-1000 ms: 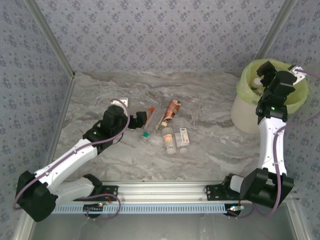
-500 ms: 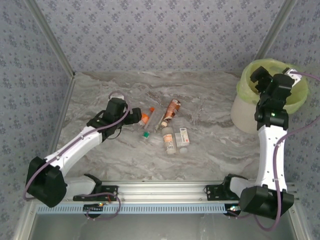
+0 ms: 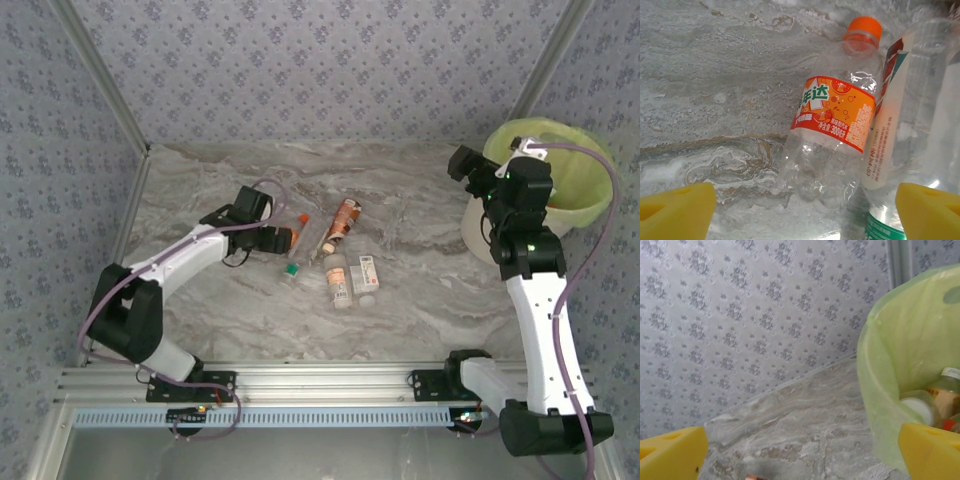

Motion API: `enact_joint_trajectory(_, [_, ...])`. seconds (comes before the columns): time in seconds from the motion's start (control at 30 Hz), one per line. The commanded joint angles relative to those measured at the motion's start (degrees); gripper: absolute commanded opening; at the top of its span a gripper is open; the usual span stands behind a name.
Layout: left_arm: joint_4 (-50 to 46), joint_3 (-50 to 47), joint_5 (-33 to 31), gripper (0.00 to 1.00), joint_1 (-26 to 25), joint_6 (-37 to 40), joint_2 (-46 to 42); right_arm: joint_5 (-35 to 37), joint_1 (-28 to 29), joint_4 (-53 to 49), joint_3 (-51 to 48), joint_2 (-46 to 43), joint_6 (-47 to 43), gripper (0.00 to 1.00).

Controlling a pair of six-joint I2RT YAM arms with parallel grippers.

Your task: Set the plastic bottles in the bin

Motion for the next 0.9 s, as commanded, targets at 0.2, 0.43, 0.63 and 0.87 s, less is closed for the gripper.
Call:
enact_joint_trajectory(0.2, [-4.70,6.94,2.33,0.84,0.43,10.43,9.02,1.94,2.84,-3.56,-0.18,-1.51,-1.18,1.00])
enact_joint_trajectory(0.43, [-6.27,10.86,3.53,0.78,0.47,12.97,15.20,2.55,3.19,-4.15,-0.62,-1.93,-1.31,1.00])
enact_joint_trajectory(0.63, [-5.18,10.98,4.91,0.75,0.51,13.06,17.12,2.82,3.28,-4.19,-0.89,-1.93,-1.46,1.00])
enact_joint_trajectory(0.87, [-4.52,9.23,4.88,0.62,0.45,13.40,17.36,1.99,3.70,-3.86,-1.37,-1.27,-0.69,1.00])
